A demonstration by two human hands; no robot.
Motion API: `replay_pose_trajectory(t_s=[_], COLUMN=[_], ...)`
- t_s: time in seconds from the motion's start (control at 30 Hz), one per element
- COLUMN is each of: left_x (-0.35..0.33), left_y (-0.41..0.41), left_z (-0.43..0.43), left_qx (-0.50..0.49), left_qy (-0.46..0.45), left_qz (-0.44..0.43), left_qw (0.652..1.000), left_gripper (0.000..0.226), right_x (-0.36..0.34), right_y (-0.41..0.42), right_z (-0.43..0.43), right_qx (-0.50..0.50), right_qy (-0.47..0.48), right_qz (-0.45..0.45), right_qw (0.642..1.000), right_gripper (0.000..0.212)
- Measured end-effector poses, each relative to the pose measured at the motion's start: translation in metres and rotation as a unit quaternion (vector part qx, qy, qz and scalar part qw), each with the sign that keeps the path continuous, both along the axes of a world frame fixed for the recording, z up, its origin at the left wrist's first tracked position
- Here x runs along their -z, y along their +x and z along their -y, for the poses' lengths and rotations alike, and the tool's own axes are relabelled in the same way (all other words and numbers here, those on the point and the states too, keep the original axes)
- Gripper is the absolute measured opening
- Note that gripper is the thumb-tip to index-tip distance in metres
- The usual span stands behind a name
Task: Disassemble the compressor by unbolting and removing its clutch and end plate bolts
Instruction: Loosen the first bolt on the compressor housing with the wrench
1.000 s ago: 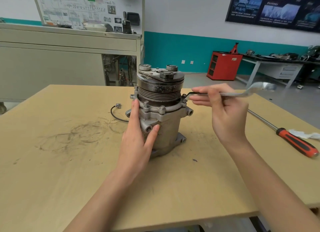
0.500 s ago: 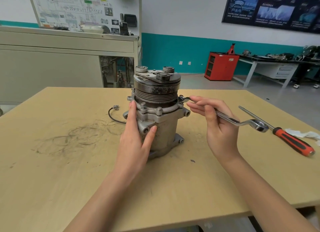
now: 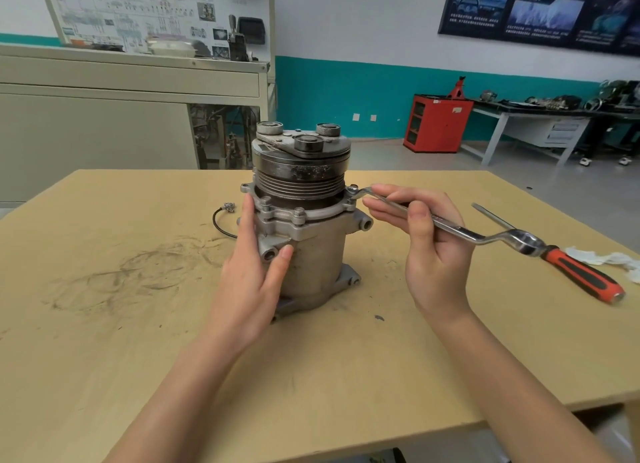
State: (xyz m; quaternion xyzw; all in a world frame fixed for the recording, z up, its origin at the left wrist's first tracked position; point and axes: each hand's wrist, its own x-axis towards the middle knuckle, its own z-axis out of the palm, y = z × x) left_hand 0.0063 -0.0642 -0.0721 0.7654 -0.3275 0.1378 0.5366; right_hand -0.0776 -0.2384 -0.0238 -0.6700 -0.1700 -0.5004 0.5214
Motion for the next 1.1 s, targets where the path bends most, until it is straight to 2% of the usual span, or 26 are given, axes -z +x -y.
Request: replay_pose_trajectory(t_s=[0.2, 0.37, 0.5, 0.6, 0.67, 0.73, 0.8, 0.87, 0.93, 1.03, 1.1], left_x=[0.000, 0.002, 0.000, 0.001, 0.002, 0.003, 0.003, 0.004, 0.005, 0.006, 0.006], left_y=[0.002, 0.003, 0.003, 0.001, 0.000, 0.000, 0.000, 0.000, 0.000, 0.002, 0.002], left_z=[-0.001, 0.000, 0.002, 0.002, 0.003, 0.003, 0.003, 0.003, 0.003, 0.003, 0.004], left_qx=[0.027, 0.021, 0.021, 0.015, 0.017, 0.021, 0.025, 0.027, 0.030, 0.027, 0.026], left_qy=[-0.020, -0.022, -0.026, -0.029, -0.033, -0.039, -0.045, -0.047, -0.046, -0.047, -0.048], left_qz=[-0.016, -0.007, -0.006, 0.000, 0.000, -0.006, -0.012, -0.013, -0.013, -0.013, -0.015], left_qw=[0.999, 1.000, 0.999, 0.999, 0.999, 0.999, 0.999, 0.998, 0.998, 0.998, 0.998], left_gripper=[0.072, 0.070, 0.071, 0.073, 0.073, 0.073, 0.072, 0.071, 0.070, 0.073, 0.076], right_x=[-0.002, -0.005, -0.010, -0.007, -0.007, -0.012, -0.021, -0.034, -0.044, -0.049, -0.052], right_y=[-0.002, 0.001, 0.004, 0.005, 0.008, 0.018, 0.034, 0.054, 0.073, 0.085, 0.078], right_z=[-0.005, -0.004, -0.007, -0.006, 0.000, 0.014, 0.032, 0.045, 0.051, 0.051, 0.053], right_qx=[0.021, 0.068, 0.084, 0.055, 0.003, -0.077, -0.171, -0.243, -0.282, -0.305, -0.297], right_qy=[0.006, -0.089, -0.109, -0.048, 0.061, 0.200, 0.291, 0.311, 0.298, 0.282, 0.291], right_qz=[0.001, 0.016, 0.015, 0.009, 0.000, -0.040, -0.101, -0.160, -0.208, -0.266, -0.264], right_qw=[1.000, 0.994, 0.990, 0.997, 0.998, 0.976, 0.936, 0.905, 0.888, 0.870, 0.870], right_gripper=[0.018, 0.027, 0.013, 0.018, 0.022, 0.021, 0.021, 0.022, 0.023, 0.025, 0.029])
